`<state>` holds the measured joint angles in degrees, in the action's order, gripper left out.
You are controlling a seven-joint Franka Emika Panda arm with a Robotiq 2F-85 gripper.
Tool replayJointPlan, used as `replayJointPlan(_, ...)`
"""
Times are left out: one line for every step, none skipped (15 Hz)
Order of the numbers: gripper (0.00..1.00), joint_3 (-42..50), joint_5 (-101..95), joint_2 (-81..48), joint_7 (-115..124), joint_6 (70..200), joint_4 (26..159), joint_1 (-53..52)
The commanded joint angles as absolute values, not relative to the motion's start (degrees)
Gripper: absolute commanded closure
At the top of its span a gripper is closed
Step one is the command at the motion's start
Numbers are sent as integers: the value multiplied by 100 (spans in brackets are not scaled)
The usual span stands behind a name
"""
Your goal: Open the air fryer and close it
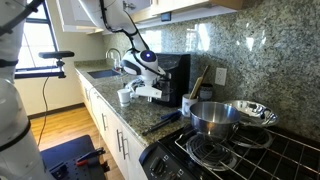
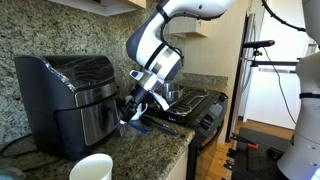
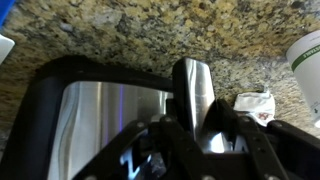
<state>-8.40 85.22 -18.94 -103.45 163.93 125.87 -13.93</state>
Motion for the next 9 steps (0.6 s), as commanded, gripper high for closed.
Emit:
replayJointPlan(81,-864,8675,-1845,-10516,16403,12608,-1374)
replayJointPlan(81,-860,8664,-1836,-10505,16407,12620,-1374)
replayJointPlan(81,-857,8660,-1813,-10499,16411,12648,-1372)
replayJointPlan(81,-850,8637,-1772,-10472,16396,12700,-1366)
replayJointPlan(81,-840,8588,-1724,-10418,16366,12769,-1361)
replayJointPlan(81,-827,8544,-1659,-10371,16336,12853,-1349)
replayJointPlan(81,-815,8525,-1613,-10330,16381,12919,-1354)
replayJointPlan(81,-793,8468,-1531,-10242,16404,13035,-1354)
replayJointPlan(81,-779,8441,-1476,-10212,16387,13116,-1346)
